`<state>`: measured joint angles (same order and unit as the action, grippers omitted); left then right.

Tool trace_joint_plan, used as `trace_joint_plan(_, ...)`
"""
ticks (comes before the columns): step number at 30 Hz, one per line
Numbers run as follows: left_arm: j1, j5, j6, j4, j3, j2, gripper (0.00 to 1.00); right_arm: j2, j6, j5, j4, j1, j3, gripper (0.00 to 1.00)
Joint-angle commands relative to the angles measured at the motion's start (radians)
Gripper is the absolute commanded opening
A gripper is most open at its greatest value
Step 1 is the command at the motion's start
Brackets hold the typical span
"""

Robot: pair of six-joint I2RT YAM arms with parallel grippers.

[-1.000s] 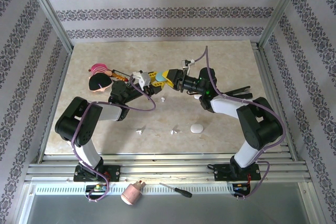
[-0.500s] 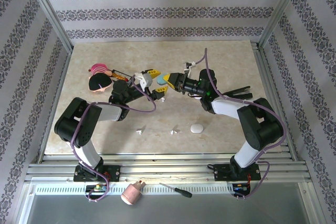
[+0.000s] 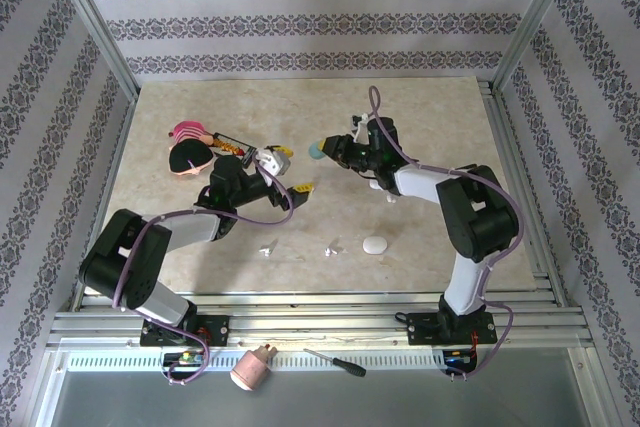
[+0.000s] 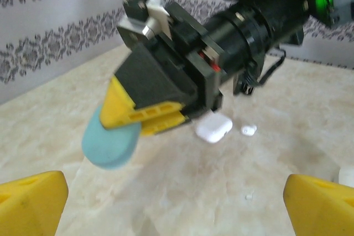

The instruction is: Insert wireless bluetooth earbuds into charging case

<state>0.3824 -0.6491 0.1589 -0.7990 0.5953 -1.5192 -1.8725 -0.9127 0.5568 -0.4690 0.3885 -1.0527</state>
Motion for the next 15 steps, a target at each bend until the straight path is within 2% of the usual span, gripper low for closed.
trace_joint_plan(1,0.014,0.05,0.06,0.201,0.022,0.014,0.99,-0.076,0.099,-0.074,0.113,-0.012,-0.105,0.15)
trace_joint_plan(9,0.014,0.062,0.058,0.22,0.029,-0.005,0.99,-0.245,0.218,-0.169,0.33,-0.008,-0.352,0.15)
trace_joint_plan(15,0.015,0.07,0.032,0.26,0.061,-0.029,0.99,-0.325,0.254,-0.164,0.4,-0.023,-0.448,0.16)
